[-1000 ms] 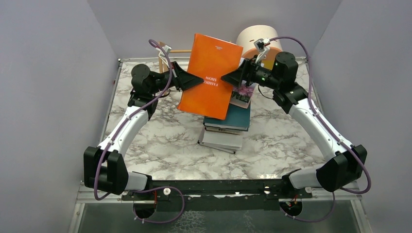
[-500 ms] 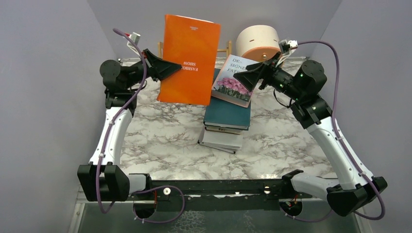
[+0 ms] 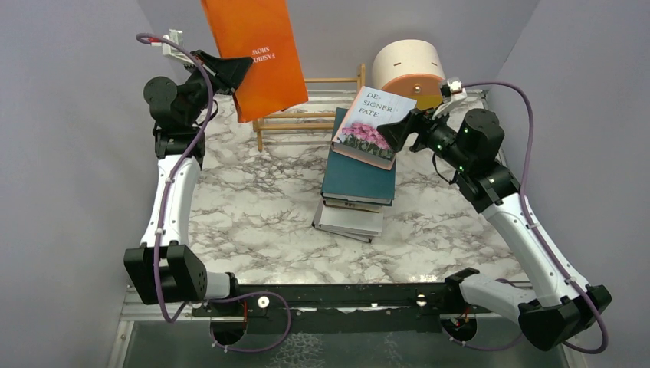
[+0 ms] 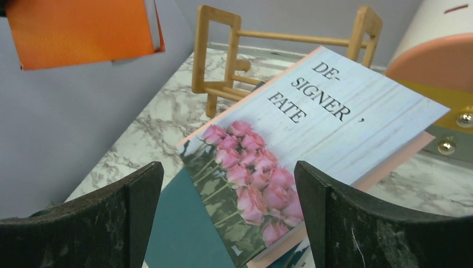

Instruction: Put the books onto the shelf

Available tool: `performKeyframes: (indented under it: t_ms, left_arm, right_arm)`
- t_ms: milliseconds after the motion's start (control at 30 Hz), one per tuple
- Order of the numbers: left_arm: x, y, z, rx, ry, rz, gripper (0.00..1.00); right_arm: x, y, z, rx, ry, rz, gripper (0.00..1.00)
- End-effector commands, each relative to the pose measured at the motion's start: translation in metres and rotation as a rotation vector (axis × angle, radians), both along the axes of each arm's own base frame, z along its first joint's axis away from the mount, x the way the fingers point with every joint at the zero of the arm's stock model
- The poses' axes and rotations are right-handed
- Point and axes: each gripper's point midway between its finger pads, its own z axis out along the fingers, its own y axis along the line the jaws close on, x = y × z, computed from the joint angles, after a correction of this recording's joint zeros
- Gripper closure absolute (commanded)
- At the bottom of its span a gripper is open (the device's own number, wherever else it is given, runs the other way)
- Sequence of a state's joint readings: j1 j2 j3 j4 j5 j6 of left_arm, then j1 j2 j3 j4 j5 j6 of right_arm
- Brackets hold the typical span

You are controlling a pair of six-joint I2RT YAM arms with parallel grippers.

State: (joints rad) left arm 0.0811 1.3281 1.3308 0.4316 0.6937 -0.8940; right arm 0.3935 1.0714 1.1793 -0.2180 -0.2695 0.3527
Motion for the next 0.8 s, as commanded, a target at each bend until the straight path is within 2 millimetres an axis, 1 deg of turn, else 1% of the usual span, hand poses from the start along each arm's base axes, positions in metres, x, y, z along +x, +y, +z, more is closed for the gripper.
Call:
performKeyframes:
  t_ms: [0,33,100,200,300,333,367,467,567,667,700,767]
  left_arm:
    - [0.056,0.046,-0.015,-0.011,0.011,0.324,1.00]
    - [0.066,0.050,-0.023,-0.004,0.024,0.363,1.00]
    - [0.086,0.050,-0.029,0.040,0.026,0.422,1.00]
    - [0.119,0.041,-0.046,0.141,0.073,0.496,1.00]
    - [0.148,0.027,-0.061,0.234,0.100,0.547,1.00]
    - [0.160,0.022,-0.074,0.270,0.122,0.564,1.00]
    - [0.170,0.020,-0.082,0.309,0.134,0.591,1.00]
    - [0.192,0.006,-0.104,0.411,0.176,0.636,1.00]
    - [0.210,-0.002,-0.130,0.508,0.216,0.687,1.00]
    - [0.225,0.002,-0.157,0.569,0.277,0.728,1.00]
    - [0.230,0.003,-0.163,0.587,0.291,0.736,1.00]
    - [0.235,0.005,-0.179,0.619,0.326,0.746,1.00]
  right_arm:
    - [0.005,-0.010,-0.014,-0.044,-0.006,-0.060,0.14]
    - [0.006,-0.010,-0.017,-0.049,-0.002,-0.059,0.14]
    - [0.009,-0.009,-0.024,-0.060,0.008,-0.056,0.14]
    - [0.013,-0.007,-0.037,-0.082,0.027,-0.053,0.14]
    - [0.016,-0.008,-0.046,-0.100,0.038,-0.061,0.14]
    - [0.016,-0.008,-0.048,-0.103,0.041,-0.063,0.14]
    - [0.017,-0.008,-0.050,-0.105,0.045,-0.063,0.14]
    - [0.016,-0.008,-0.052,-0.111,0.048,-0.058,0.14]
    - [0.016,-0.009,-0.052,-0.115,0.047,-0.061,0.14]
    - [0.016,-0.008,-0.052,-0.116,0.050,-0.057,0.14]
    - [0.016,-0.007,-0.053,-0.117,0.053,-0.053,0.14]
    - [0.016,-0.007,-0.055,-0.118,0.056,-0.051,0.14]
